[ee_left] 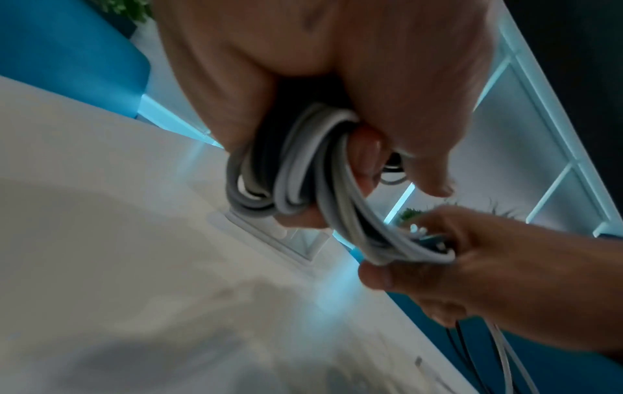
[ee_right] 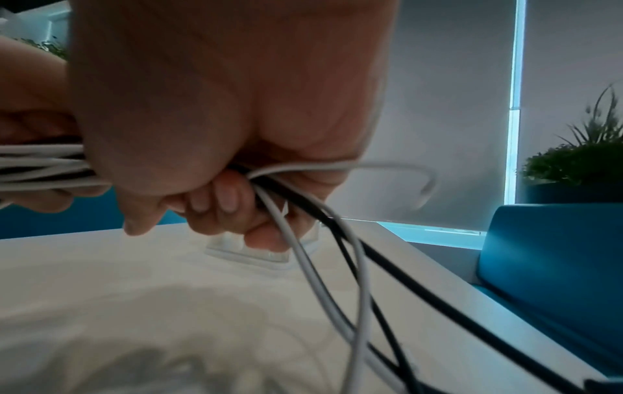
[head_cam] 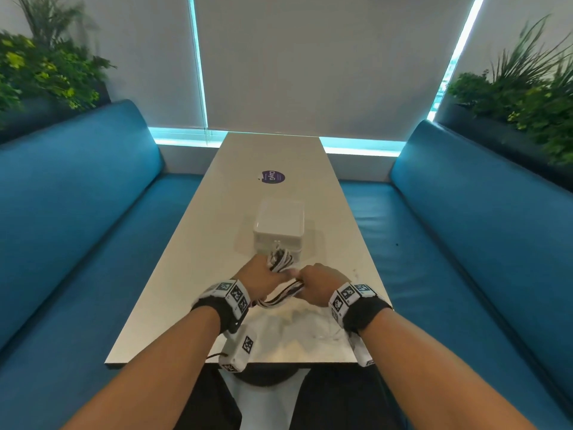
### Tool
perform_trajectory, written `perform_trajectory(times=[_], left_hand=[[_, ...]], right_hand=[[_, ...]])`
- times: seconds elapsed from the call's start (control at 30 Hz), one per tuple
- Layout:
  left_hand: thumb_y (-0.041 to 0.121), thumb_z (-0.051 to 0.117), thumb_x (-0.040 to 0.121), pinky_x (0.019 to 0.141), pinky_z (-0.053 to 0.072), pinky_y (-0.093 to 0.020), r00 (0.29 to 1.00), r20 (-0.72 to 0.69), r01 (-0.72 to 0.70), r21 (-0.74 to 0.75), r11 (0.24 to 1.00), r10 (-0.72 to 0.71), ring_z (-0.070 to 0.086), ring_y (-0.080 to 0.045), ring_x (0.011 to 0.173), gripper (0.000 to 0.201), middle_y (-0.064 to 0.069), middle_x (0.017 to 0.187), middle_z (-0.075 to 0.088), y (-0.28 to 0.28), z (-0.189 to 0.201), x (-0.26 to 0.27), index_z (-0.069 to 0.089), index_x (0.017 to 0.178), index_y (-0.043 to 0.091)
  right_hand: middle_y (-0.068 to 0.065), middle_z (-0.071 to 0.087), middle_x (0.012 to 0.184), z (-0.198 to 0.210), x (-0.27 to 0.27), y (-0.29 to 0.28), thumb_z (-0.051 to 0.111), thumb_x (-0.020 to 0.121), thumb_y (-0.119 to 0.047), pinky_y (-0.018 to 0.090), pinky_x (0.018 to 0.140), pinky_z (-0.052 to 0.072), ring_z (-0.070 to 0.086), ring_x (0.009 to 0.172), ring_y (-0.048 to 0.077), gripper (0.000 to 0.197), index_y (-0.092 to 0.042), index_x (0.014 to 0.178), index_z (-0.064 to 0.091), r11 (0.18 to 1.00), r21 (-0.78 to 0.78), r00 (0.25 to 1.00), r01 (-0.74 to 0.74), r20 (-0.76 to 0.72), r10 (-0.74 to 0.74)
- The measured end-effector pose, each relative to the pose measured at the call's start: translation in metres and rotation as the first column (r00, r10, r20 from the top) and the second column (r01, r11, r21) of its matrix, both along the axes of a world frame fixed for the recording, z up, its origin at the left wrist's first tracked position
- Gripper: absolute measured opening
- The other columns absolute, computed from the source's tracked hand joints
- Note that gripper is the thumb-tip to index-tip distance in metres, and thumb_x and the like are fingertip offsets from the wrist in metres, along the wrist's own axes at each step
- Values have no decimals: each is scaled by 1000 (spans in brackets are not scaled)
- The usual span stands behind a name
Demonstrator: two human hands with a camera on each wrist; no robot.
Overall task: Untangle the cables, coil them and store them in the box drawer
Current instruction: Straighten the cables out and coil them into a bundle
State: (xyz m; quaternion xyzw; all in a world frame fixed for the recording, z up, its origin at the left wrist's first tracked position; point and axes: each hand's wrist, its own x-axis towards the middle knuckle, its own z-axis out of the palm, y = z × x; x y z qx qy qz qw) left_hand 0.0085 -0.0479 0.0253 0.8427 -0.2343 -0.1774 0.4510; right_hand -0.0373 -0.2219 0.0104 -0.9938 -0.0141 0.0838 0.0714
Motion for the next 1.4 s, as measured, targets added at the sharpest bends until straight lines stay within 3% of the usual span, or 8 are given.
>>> perform_trajectory(times=[0.17, 0.4, 0.63, 0.77, 0.9, 1.1, 1.3, 1.4], left_hand=[[45, 89, 64, 88, 52, -25, 987, -32, 159, 62, 985, -158, 69, 0, 93, 47, 16, 97, 74, -3, -9, 2, 69, 105, 32], [8, 76, 72, 61, 45, -24, 979, 53, 171, 325, 930, -199, 63, -20, 70, 25, 3, 72, 65, -2, 0, 7, 58, 73, 25], [14, 66, 81, 81, 45, -33, 964, 186, 76, 495, 865, -192, 58, -27, 88, 18, 2, 85, 57, -10, 4, -2, 55, 91, 23], [12, 68, 85, 61, 51, -28, 987, 19, 153, 187, 970, -159, 72, -22, 72, 11, -6, 83, 74, -3, 1, 2, 67, 95, 17], [34, 68, 92, 45, 41, -22, 999, -31, -20, 14, 1000, 20, 51, -14, 40, 18, 0, 51, 60, 7, -5, 11, 65, 82, 19], [43, 72, 86, 51, 38, -28, 952, -79, -303, -136, 943, 294, 45, -20, 43, 35, 5, 44, 48, 4, -19, 29, 58, 66, 17], [42, 73, 88, 57, 45, -27, 955, -148, -287, -229, 930, 258, 54, -16, 50, 37, 4, 50, 57, 4, -27, 15, 58, 63, 20], [44, 78, 83, 56, 46, -20, 972, -138, -221, -240, 945, 192, 60, -9, 55, 29, 9, 56, 64, 3, -25, 4, 63, 70, 22]], right_hand=[[7, 70, 86, 20, 1, 7, 62, 82, -34, 37, 72, 55, 65, 78, 26, 13, -21, 82, 63, 991, 134, 1000, -15, 30, 11], [-1, 72, 92, 18, 6, 5, 80, 67, -22, 39, 80, 56, 67, 83, 17, 33, -21, 98, 69, 941, 335, 998, 51, -61, -33], [-5, 65, 88, 8, 10, 6, 86, 63, -31, 25, 59, 41, 60, 78, 16, 44, -21, 96, 59, 930, 356, 996, 87, 1, -94], [-3, 65, 91, 10, 2, -6, 82, 73, -29, 26, 63, 44, 62, 80, 16, 39, -17, 101, 57, 879, 450, 983, 158, 14, -183], [-1, 72, 80, 0, -10, -23, 64, 90, -43, 25, 64, 46, 68, 74, 14, 29, -14, 96, 63, 870, 446, 978, 209, -83, -192], [12, 60, 96, -14, -14, -4, 38, 103, -32, 35, 68, 42, 59, 83, 29, 23, -12, 112, 43, 859, 467, 977, 210, -83, -194], [7, 57, 114, -12, -10, 23, 29, 106, -23, 28, 83, 38, 50, 95, 18, 29, -10, 126, 46, 863, 490, 992, 123, -84, -94], [16, 62, 120, -15, -9, 37, 31, 104, -24, 37, 87, 48, 60, 97, 27, 37, -7, 135, 41, 876, 480, 997, 48, -71, -16]])
